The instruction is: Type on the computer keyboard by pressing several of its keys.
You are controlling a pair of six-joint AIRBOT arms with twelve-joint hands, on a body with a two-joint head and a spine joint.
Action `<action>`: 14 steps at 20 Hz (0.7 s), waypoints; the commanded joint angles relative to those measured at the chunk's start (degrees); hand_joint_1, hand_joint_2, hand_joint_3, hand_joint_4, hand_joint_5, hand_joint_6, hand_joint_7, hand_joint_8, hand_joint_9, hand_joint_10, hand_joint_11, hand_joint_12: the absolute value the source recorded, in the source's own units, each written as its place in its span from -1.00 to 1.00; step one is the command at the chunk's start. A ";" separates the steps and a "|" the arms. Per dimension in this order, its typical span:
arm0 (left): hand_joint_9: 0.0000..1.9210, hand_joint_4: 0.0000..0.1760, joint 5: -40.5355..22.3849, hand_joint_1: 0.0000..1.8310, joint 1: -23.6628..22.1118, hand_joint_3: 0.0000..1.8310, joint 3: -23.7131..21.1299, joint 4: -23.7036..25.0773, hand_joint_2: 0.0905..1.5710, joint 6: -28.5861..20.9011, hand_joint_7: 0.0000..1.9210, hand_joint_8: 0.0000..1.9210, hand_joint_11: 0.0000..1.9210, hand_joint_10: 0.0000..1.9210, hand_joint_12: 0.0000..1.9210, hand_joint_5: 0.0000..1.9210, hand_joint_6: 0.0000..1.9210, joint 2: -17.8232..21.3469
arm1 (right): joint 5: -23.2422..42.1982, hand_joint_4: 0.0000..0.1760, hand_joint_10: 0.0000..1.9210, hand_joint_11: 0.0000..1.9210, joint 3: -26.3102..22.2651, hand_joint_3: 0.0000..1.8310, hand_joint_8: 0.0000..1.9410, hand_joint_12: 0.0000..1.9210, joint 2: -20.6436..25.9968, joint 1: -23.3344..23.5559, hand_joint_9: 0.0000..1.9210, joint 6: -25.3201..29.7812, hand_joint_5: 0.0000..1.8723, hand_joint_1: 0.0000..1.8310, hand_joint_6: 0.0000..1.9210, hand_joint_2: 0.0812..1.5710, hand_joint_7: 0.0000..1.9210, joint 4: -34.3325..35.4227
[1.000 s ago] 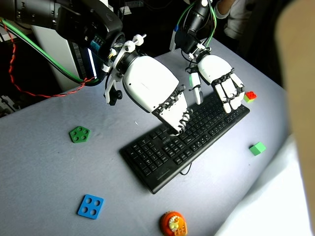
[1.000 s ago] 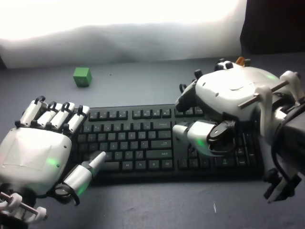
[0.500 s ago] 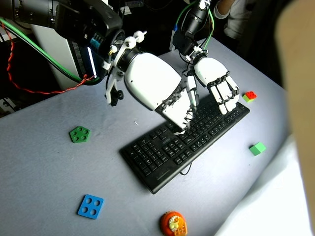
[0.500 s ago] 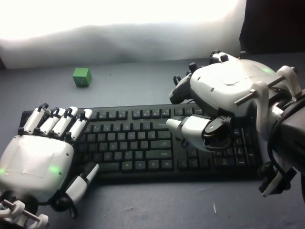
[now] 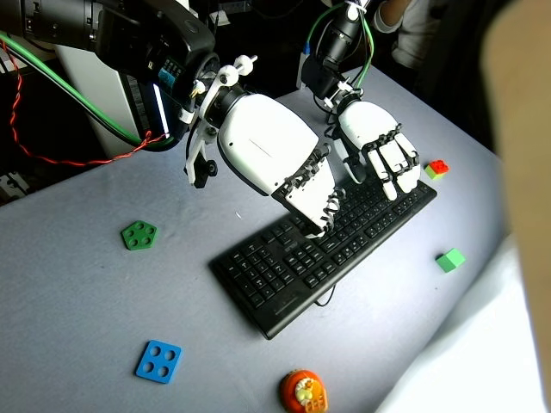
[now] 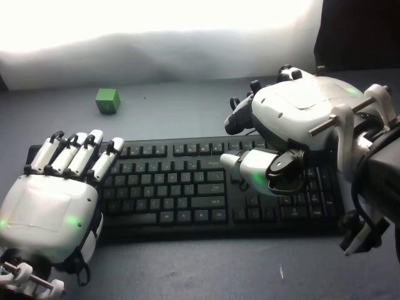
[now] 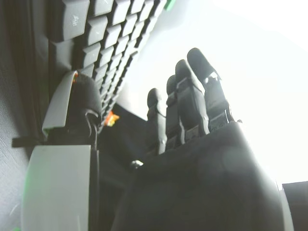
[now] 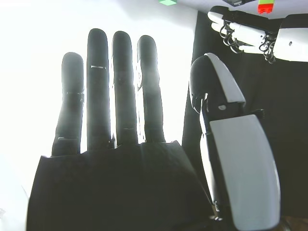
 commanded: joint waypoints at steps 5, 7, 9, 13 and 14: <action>-0.61 -0.50 -4.48 -0.79 0.08 -0.99 -0.26 1.71 0.50 -1.02 -0.65 -0.98 -1.00 -0.97 0.09 -0.75 -0.99 0.13 | 1.59 -1.00 -0.71 -1.00 -0.26 -1.00 -1.00 0.61 0.14 0.77 -0.44 0.16 -0.28 -0.40 -0.99 0.59 -0.31 -4.53; -0.62 -0.54 -3.60 -0.98 -0.04 -0.99 -0.47 1.70 0.51 -1.92 -0.65 -0.99 -1.00 -0.98 0.06 -0.75 -0.99 0.65 | 1.50 -1.00 -0.70 -0.99 -0.26 -1.00 -1.00 0.61 0.13 0.78 -0.43 0.17 -0.27 -0.42 -0.99 0.59 -0.30 -4.54; -0.61 -0.54 -2.33 -1.00 -0.29 -1.00 -0.70 1.69 0.51 -3.09 -0.63 -0.99 -1.00 -0.98 0.09 -0.72 -0.99 1.47 | 1.42 -1.00 -0.70 -1.00 -0.26 -1.00 -1.00 0.61 0.13 0.80 -0.44 0.19 -0.27 -0.43 -0.99 0.59 -0.31 -4.58; -0.61 -0.65 3.38 -1.00 -1.82 -0.99 -2.23 1.66 0.53 -6.59 -0.62 -0.99 -1.00 -0.99 0.06 -0.71 -0.99 5.37 | 0.82 -1.00 -0.70 -0.99 -0.26 -1.00 -0.99 0.61 0.09 0.81 -0.43 0.19 -0.26 -0.44 -0.99 0.58 -0.30 -4.65; -0.58 -0.68 5.25 -1.00 -2.47 -0.99 -2.92 1.66 0.54 -7.29 -0.59 -0.99 -1.00 -0.98 0.09 -0.66 -0.98 6.78 | 0.74 -1.00 -0.69 -0.98 -0.26 -1.00 -0.99 0.62 0.08 0.80 -0.41 0.18 -0.26 -0.44 -0.99 0.58 -0.28 -4.67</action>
